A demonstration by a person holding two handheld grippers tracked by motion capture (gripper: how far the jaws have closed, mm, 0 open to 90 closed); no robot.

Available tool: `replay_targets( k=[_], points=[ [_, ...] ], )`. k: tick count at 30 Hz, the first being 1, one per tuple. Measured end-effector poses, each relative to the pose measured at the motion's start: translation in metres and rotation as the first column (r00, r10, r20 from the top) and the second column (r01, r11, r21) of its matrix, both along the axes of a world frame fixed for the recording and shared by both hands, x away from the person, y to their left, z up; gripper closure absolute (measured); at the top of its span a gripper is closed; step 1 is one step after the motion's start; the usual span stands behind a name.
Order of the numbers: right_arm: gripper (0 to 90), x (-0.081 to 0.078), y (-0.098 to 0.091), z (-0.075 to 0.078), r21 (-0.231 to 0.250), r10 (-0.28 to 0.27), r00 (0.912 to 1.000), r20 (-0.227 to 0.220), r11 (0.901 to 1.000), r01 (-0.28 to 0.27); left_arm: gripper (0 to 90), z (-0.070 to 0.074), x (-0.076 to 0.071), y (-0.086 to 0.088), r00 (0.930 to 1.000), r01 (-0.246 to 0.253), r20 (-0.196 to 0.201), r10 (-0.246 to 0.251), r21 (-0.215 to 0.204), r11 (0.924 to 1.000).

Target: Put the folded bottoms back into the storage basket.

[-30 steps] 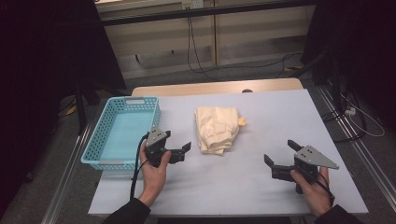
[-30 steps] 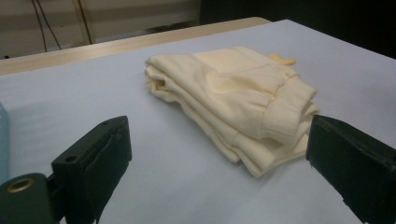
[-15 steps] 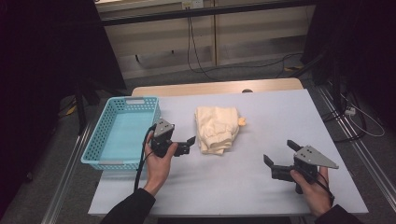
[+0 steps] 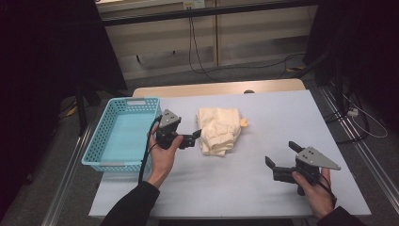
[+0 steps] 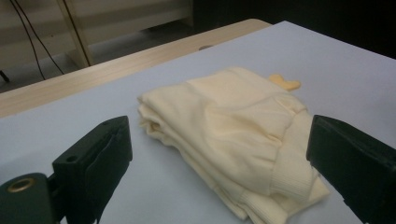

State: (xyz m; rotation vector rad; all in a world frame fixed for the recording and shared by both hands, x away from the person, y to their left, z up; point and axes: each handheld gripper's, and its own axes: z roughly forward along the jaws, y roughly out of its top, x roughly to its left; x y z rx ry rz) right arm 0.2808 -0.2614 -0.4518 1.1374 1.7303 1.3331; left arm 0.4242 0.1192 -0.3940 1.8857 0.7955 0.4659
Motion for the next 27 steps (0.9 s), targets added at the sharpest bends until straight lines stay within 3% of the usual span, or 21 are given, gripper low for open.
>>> replay_targets(
  k=[6,14,18,27],
  points=[
    [1.2,0.0,0.0,0.0,-0.003,0.003,1.0,-0.003,1.0,-0.003,7.1,0.001,0.013,-0.003,0.9999,-0.015,0.007,0.015,0.007,0.9999],
    [1.2,0.0,0.0,0.0,-0.004,0.008,1.0,-0.004,1.0,-0.008,7.9,-0.004,0.034,-0.005,0.9993,-0.027,-0.024,0.028,0.017,0.9995],
    [1.2,0.0,0.001,-0.001,-0.011,0.009,0.9999,-0.012,0.9999,-0.009,6.1,-0.003,0.042,-0.007,0.9987,-0.052,0.001,0.052,0.022,0.9984],
    [1.2,0.001,0.0,-0.001,-0.015,0.008,0.9999,-0.013,0.9999,-0.008,6.1,-0.006,0.06,-0.011,0.9979,-0.062,-0.016,0.062,0.018,0.9979]
  ],
)
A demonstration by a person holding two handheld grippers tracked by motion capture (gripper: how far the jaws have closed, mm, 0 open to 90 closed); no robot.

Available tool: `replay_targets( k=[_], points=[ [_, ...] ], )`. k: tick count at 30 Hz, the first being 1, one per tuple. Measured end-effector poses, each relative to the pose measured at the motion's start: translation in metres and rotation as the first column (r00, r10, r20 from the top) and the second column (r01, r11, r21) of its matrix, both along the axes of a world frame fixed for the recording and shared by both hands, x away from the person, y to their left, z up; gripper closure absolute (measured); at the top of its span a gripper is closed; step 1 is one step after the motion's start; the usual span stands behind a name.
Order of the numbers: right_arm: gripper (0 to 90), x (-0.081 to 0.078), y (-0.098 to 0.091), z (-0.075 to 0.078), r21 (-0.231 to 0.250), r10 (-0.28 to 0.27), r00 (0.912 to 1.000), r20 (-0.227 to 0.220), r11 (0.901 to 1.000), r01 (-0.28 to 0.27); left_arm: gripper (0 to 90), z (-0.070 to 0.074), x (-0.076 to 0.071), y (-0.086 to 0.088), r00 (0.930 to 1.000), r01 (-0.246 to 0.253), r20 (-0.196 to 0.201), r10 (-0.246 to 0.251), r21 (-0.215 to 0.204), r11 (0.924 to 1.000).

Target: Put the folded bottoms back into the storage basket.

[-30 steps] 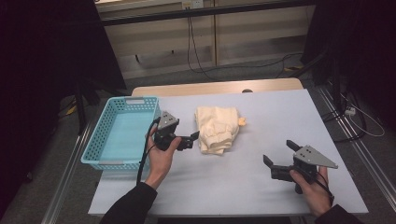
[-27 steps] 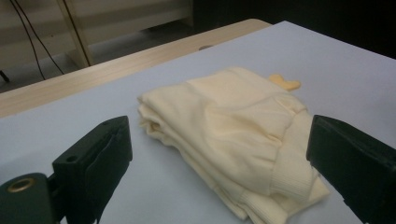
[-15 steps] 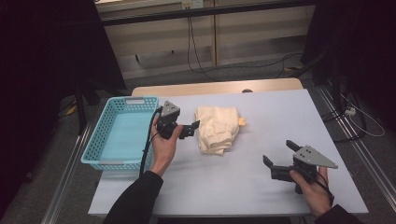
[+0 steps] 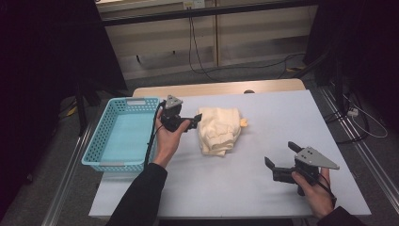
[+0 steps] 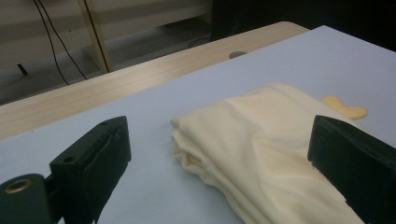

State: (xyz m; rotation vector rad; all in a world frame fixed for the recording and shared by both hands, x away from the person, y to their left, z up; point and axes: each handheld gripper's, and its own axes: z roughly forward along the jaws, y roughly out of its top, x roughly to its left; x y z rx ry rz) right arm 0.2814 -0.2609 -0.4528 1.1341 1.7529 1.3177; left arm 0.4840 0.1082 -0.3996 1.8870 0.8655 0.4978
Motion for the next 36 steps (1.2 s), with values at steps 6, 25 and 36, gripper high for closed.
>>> replay_targets(
  k=[6,25,36],
  points=[
    [1.2,0.0,0.0,0.0,-0.004,0.0,1.0,-0.001,1.0,0.0,6.3,-0.01,0.006,-0.003,0.9987,-0.021,-0.047,0.021,0.003,0.9998],
    [1.2,0.0,0.001,-0.001,-0.007,0.014,0.9999,-0.001,0.9999,-0.014,19.8,-0.044,0.013,-0.023,0.9563,0.024,-0.292,-0.005,0.058,0.998],
    [1.3,0.001,0.002,-0.001,-0.006,0.02,0.9998,-0.002,0.9998,-0.02,28.0,-0.055,0.014,-0.026,0.9219,0.037,-0.387,-0.023,0.027,0.999]
  ],
)
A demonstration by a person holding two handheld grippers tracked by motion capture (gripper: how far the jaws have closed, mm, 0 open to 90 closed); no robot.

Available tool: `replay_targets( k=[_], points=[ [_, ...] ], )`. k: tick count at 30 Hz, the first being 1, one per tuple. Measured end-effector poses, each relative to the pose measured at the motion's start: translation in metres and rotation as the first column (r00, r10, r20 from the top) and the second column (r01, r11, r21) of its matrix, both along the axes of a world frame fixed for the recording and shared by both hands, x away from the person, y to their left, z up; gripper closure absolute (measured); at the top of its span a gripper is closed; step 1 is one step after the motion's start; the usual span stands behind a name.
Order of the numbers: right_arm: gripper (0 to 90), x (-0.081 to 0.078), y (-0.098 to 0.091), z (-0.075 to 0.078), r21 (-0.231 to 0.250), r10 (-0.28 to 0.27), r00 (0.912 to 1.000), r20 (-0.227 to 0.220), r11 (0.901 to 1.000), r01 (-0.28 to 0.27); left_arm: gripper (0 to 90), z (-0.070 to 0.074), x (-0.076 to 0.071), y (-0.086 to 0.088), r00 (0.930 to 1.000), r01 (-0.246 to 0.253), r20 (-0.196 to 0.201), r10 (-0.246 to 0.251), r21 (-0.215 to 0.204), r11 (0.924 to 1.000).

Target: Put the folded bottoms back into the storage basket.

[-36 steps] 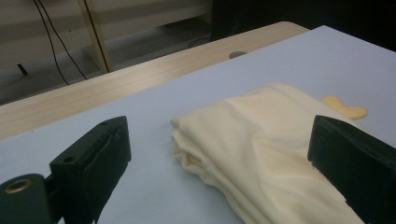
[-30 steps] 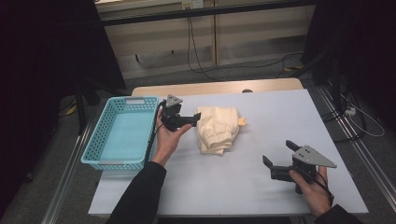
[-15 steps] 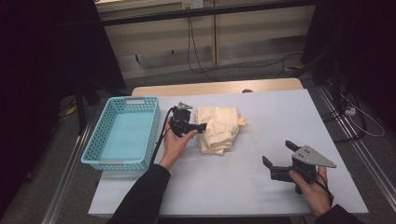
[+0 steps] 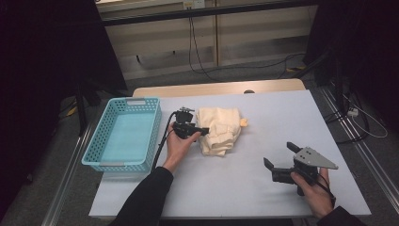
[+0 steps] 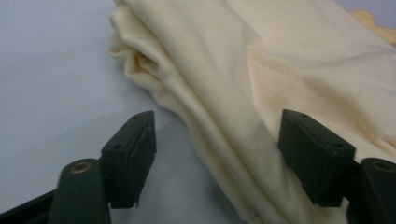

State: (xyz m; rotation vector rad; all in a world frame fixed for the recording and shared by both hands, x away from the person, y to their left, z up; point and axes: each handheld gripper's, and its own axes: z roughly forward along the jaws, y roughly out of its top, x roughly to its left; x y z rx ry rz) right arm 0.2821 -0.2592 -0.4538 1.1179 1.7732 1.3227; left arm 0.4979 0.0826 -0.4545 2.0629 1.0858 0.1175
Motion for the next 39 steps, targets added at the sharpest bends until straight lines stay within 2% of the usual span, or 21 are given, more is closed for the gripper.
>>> replay_targets(
  k=[1,4,5,13,19,23,26,29,31,35,36,39],
  points=[
    [1.3,0.0,0.0,0.0,0.0,0.001,1.0,0.001,1.0,-0.001,31.8,-0.001,-0.001,-0.001,1.0,0.004,0.003,-0.004,-0.005,1.0],
    [1.5,0.0,0.0,0.0,0.001,0.008,1.0,0.001,1.0,-0.008,35.7,-0.003,-0.001,-0.003,0.9999,0.009,-0.014,-0.009,-0.017,0.9998],
    [1.5,0.0,0.0,0.0,0.001,0.01,1.0,0.001,1.0,-0.01,35.6,-0.005,0.0,-0.003,0.9981,-0.016,-0.061,0.014,-0.044,0.9989],
    [1.6,0.0,0.001,0.0,-0.001,0.009,1.0,0.0,1.0,-0.009,35.6,-0.005,0.0,-0.004,0.9976,-0.019,-0.068,0.017,-0.038,0.9991],
    [1.4,0.0,0.001,0.0,-0.003,-0.002,1.0,-0.001,1.0,0.002,45.3,-0.005,0.001,-0.008,0.9967,-0.009,-0.081,0.006,-0.038,0.9992],
    [1.4,0.0,0.001,0.0,-0.004,-0.005,1.0,0.001,1.0,0.005,46.2,-0.005,0.002,-0.009,0.9953,-0.026,-0.094,0.022,-0.047,0.9986],
    [1.4,0.0,0.001,0.0,-0.005,-0.004,1.0,0.0,1.0,0.004,45.5,-0.004,0.002,-0.012,0.9954,-0.024,-0.093,0.022,-0.023,0.9994],
    [1.4,0.0,0.001,0.0,-0.004,-0.004,1.0,0.001,1.0,0.004,47.3,-0.003,0.004,-0.013,0.9941,-0.024,-0.106,0.022,-0.022,0.9995],
    [1.4,0.0,0.001,0.0,-0.003,-0.002,1.0,0.002,1.0,0.002,49.4,-0.003,0.005,-0.014,0.9948,-0.01,-0.101,0.009,-0.012,0.9999],
    [1.4,0.001,0.001,0.0,-0.004,-0.001,1.0,0.0,1.0,0.001,60.6,-0.005,0.005,-0.015,0.9951,0.011,-0.098,-0.014,-0.034,0.9993],
    [1.4,0.001,0.001,0.0,-0.005,-0.001,1.0,0.001,1.0,0.001,63.4,-0.007,0.006,-0.015,0.9945,0.021,-0.102,-0.027,-0.057,0.9981],
    [1.4,0.001,0.001,0.0,-0.004,-0.001,1.0,-0.001,1.0,0.001,64.7,-0.006,0.007,-0.014,0.9929,0.024,-0.115,-0.03,-0.06,0.9979]
  ],
)
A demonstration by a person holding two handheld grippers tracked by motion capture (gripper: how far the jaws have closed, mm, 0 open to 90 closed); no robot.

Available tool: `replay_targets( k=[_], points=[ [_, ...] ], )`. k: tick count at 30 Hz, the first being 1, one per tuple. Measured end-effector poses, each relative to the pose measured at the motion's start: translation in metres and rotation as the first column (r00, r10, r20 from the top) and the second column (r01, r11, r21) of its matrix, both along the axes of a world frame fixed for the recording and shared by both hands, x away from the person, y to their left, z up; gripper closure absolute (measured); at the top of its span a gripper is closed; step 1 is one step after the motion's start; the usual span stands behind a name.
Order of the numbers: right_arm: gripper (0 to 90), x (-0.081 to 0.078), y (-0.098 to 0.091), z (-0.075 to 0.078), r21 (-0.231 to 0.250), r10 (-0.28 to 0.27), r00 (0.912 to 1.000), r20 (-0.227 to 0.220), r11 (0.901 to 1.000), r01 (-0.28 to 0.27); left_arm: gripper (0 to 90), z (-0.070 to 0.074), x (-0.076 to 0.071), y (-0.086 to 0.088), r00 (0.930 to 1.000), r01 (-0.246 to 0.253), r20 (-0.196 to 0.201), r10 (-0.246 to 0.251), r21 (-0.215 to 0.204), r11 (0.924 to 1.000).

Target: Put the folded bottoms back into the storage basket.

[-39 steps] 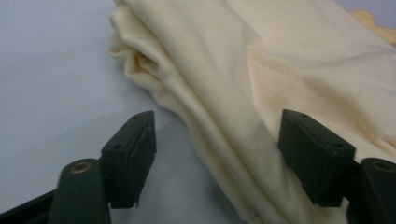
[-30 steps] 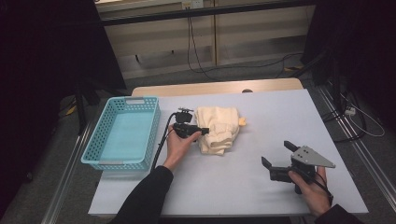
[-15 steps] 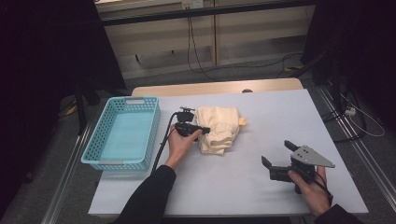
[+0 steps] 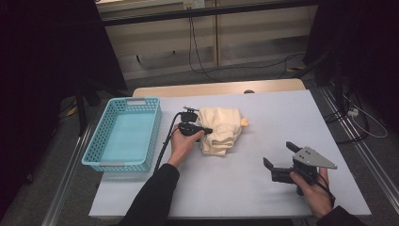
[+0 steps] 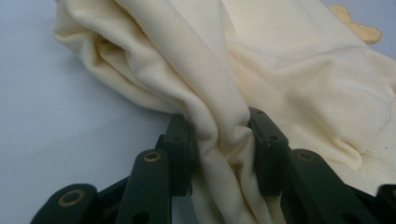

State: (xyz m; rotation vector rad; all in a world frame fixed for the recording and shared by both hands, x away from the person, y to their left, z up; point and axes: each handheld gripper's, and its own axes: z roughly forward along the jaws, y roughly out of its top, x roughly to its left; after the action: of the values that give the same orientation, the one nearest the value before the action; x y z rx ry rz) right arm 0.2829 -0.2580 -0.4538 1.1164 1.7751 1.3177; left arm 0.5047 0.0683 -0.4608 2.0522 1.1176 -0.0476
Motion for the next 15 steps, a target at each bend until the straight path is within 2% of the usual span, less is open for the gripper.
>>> replay_targets(
  k=[1,2,5,9,12,15],
  points=[
    [1.4,0.0001,-0.0001,0.0,0.0,-0.001,1.0,-0.001,1.0,0.001,64.6,0.0,0.0,0.0,1.0,0.0,0.0,0.0,0.0,1.0],
    [1.4,0.0002,-0.0002,0.0,-0.001,-0.001,1.0,0.0,1.0,0.001,64.4,-0.0007,-0.0016,-0.0008,0.9998,-0.02,0.004,0.02,-0.009,0.9998],
    [1.4,0.0004,-0.0002,-0.0002,-0.002,-0.002,1.0,0.0,1.0,0.002,63.9,-0.0005,-0.0029,-0.002,0.9997,-0.02,0.016,0.02,-0.002,0.9998],
    [1.4,0.0005,-0.0002,-0.0002,-0.002,-0.001,1.0,0.001,1.0,0.001,67.5,0.0009,-0.0031,-0.003,0.9997,-0.02,0.012,0.02,0.008,0.9998],
    [1.4,0.0001,-0.0003,0.0,0.0,-0.001,1.0,0.0,1.0,0.001,70.0,0.0015,-0.0056,-0.0022,0.9991,-0.011,0.041,0.01,0.011,0.9999],
    [1.4,-0.0001,-0.0005,0.0,0.001,-0.001,1.0,0.001,1.0,0.001,71.0,0.0019,-0.0065,-0.0024,0.9987,-0.019,0.047,0.019,0.003,0.9998]
  ],
)
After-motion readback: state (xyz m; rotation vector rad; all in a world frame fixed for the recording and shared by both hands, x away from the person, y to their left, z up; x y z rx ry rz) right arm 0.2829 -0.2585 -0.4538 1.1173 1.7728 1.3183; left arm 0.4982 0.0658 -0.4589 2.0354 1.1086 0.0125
